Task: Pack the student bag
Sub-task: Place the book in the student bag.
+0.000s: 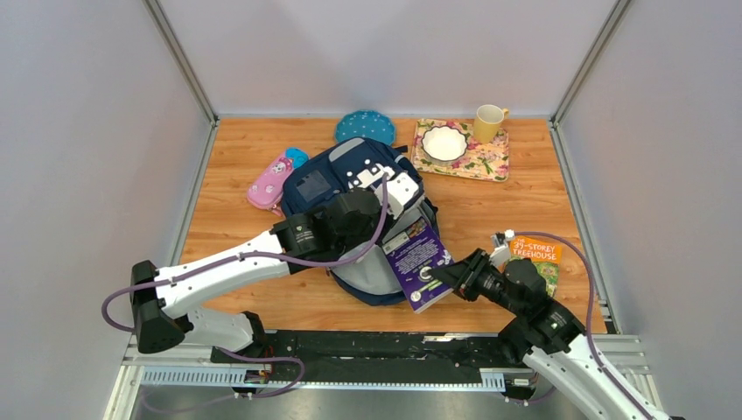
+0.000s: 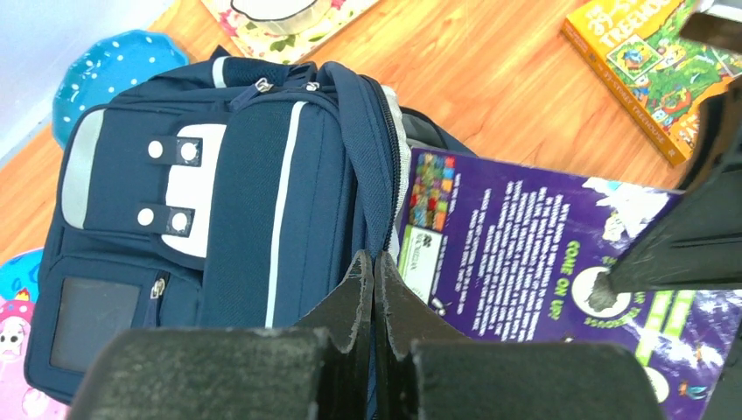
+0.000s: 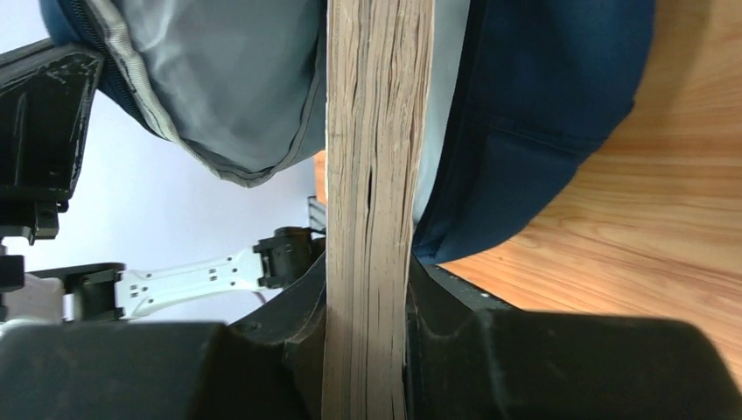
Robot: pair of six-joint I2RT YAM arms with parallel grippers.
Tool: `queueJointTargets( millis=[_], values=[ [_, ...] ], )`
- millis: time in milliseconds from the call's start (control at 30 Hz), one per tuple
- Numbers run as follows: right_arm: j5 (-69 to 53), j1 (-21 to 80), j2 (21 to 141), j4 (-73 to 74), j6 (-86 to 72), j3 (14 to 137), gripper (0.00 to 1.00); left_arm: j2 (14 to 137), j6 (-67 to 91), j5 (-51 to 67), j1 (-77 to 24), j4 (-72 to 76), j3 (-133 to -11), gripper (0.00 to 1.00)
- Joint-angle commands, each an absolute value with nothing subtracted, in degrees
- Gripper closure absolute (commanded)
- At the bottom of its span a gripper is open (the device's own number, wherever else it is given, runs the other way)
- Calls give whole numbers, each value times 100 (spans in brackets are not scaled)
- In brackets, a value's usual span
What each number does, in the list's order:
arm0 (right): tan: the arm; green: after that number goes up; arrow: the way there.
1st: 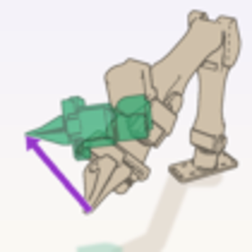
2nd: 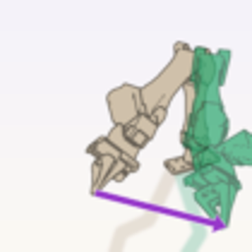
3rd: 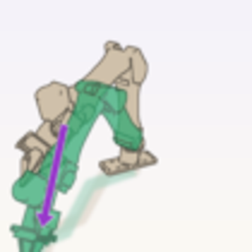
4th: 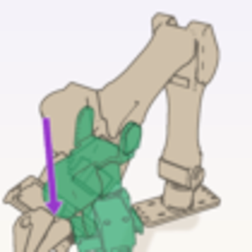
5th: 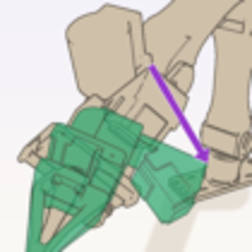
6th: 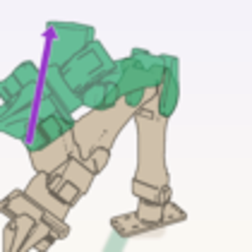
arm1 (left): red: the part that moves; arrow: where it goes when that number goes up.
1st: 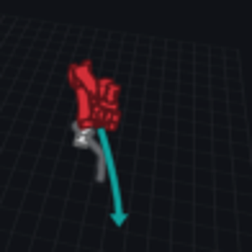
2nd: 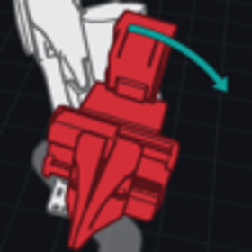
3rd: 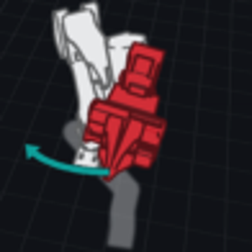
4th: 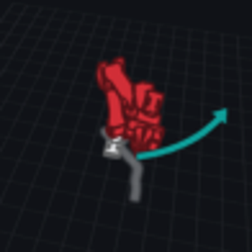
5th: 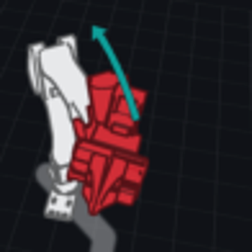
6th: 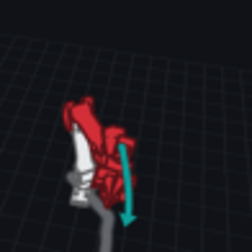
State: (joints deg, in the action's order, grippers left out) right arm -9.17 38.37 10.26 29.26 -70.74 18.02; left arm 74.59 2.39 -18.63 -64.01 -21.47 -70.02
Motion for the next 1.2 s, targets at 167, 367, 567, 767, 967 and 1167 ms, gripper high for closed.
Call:
queueJointTargets(
  millis=[167,367,567,767,967,1167],
  values=[
    [-1600,3841,2643,-1270,-8349,1327,100,6750,290,-1864,-6381,-1310,-6891,100],
    [-1635,3832,4261,-2713,-8428,1591,100,6706,351,-1758,-6381,-1283,-6838,100],
    [-1617,3806,5850,-3821,-8508,1881,100,6645,352,-1740,-6381,-1239,-6794,100],
    [-1617,3806,7530,-4079,-8192,3056,100,6540,466,-1714,-6381,-1152,-6619,100],
    [-1574,3823,9850,-5008,-8560,3893,100,6346,598,-1722,-6381,-940,-6284,100],
    [-1582,3876,10521,-5071,-8447,3842,63,6293,615,-1775,-6372,-949,-6196,100]
  ],
)
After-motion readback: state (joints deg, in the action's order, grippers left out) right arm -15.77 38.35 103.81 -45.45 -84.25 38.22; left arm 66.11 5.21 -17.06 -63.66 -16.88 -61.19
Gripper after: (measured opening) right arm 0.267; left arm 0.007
